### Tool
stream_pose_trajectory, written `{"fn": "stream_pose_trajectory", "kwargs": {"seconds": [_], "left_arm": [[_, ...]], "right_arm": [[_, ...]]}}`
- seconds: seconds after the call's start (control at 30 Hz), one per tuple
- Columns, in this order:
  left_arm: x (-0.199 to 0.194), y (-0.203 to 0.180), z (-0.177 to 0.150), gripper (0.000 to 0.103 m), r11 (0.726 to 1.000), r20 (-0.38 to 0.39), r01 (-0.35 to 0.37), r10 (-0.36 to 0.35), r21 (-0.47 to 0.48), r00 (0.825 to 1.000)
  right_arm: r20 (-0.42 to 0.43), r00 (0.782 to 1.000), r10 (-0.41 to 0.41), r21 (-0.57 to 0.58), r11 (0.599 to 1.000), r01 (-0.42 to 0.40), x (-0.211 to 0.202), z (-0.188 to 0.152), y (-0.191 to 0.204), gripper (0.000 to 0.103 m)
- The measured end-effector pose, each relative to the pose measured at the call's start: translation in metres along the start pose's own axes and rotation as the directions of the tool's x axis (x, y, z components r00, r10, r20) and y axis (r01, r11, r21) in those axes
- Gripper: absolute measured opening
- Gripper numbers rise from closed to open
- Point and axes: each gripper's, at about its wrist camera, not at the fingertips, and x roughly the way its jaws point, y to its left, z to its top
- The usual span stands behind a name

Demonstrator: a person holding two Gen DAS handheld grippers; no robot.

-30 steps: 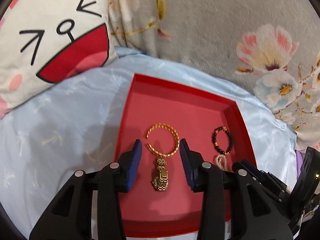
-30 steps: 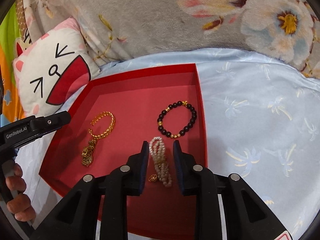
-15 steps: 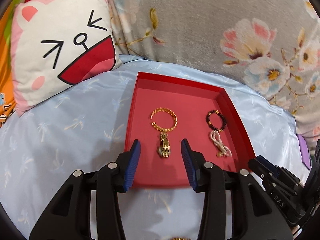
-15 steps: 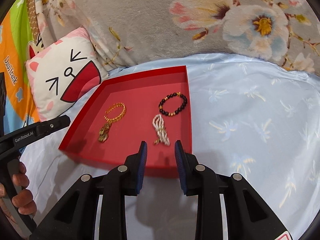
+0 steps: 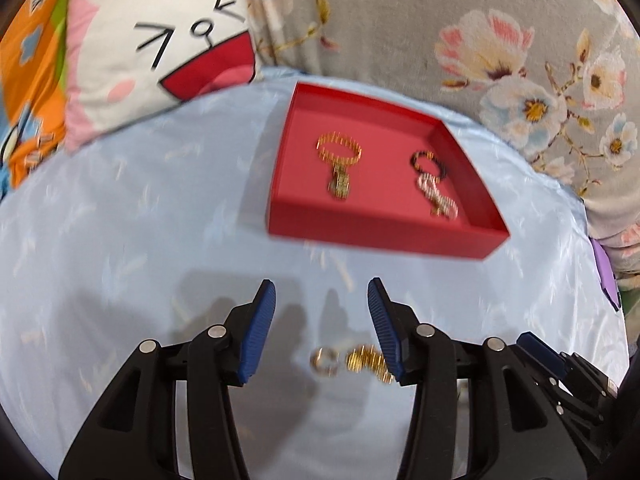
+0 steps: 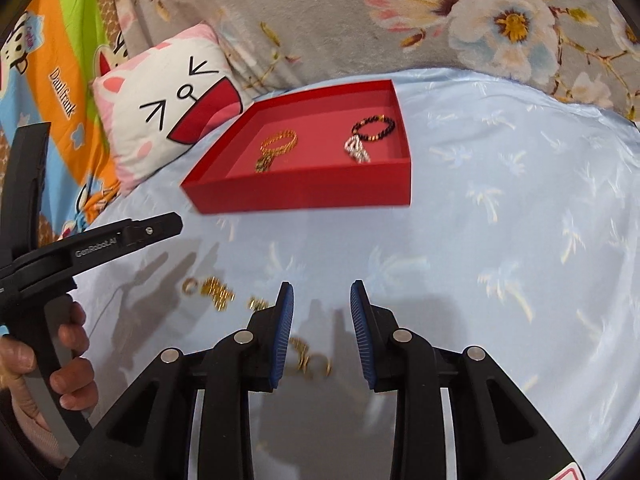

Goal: Organize jewelry
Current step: 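Move both tools back to the rings and earrings on the sheet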

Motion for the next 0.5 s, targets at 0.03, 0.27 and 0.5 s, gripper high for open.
{"fn": "stream_pose_trajectory", "kwargs": {"seconds": [0.03,0.27,0.5], "left_arm": [[-0.001,0.001,-0.006,0.046,1.000,-0.003,-0.007,0.007,-0.001,1.000],[-0.010,0.007,-0.041,0.046,0.999,0.010,-0.051,0.051,0.003,0.999],[-0.016,0.004,-0.057,0.046,0.999,0.029,-0.032,0.032,0.019,0.999]], "right_arm": [[-0.005,1.000,-0.002,-0.004,1.000,0.002,-0.002,-0.006,0.002,0.029],[-0.049,0.999,-0.021,-0.002,1.000,0.021,-0.001,-0.035,0.004,0.029],[-0.032,0.999,-0.026,-0.017,1.000,0.025,0.000,-0.036,0.009,0.029]]}}
